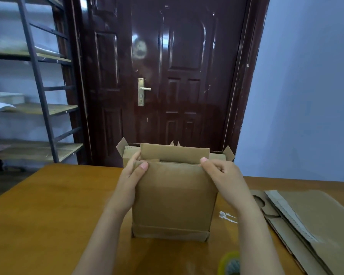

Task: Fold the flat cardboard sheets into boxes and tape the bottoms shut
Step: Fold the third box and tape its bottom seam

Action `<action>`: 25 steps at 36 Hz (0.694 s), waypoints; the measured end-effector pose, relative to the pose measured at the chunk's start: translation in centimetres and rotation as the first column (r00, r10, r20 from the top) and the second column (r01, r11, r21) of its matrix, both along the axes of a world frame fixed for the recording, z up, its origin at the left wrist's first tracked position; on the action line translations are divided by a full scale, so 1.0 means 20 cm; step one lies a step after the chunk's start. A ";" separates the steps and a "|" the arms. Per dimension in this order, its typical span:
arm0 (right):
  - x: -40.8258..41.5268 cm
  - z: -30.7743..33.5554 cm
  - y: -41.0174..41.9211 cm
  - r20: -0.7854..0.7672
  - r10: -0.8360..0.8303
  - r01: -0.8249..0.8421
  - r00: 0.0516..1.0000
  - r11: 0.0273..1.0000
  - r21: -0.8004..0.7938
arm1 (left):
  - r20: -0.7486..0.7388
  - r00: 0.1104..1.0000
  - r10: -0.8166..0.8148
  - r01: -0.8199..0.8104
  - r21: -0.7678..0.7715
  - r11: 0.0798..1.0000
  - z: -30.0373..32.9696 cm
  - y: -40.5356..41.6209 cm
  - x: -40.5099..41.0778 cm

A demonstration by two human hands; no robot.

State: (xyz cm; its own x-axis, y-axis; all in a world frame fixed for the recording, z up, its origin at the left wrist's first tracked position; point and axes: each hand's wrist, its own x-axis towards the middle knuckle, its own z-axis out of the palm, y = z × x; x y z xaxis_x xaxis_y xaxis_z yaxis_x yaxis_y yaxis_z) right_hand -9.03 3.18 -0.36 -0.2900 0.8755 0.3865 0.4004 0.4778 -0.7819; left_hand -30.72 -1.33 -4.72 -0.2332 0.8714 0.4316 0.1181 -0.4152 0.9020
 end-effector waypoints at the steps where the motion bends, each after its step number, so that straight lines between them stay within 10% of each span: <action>1: 0.01 0.00 0.00 0.018 0.006 -0.006 1.000 1.000 0.000 | 0.010 1.000 -0.006 0.006 -0.024 1.000 0.01 -0.01 0.01; 25: -0.05 -0.07 0.06 0.174 0.023 -0.010 0.984 0.997 -0.077 | -0.373 0.918 0.138 -0.189 -0.104 0.976 0.09 0.01 0.00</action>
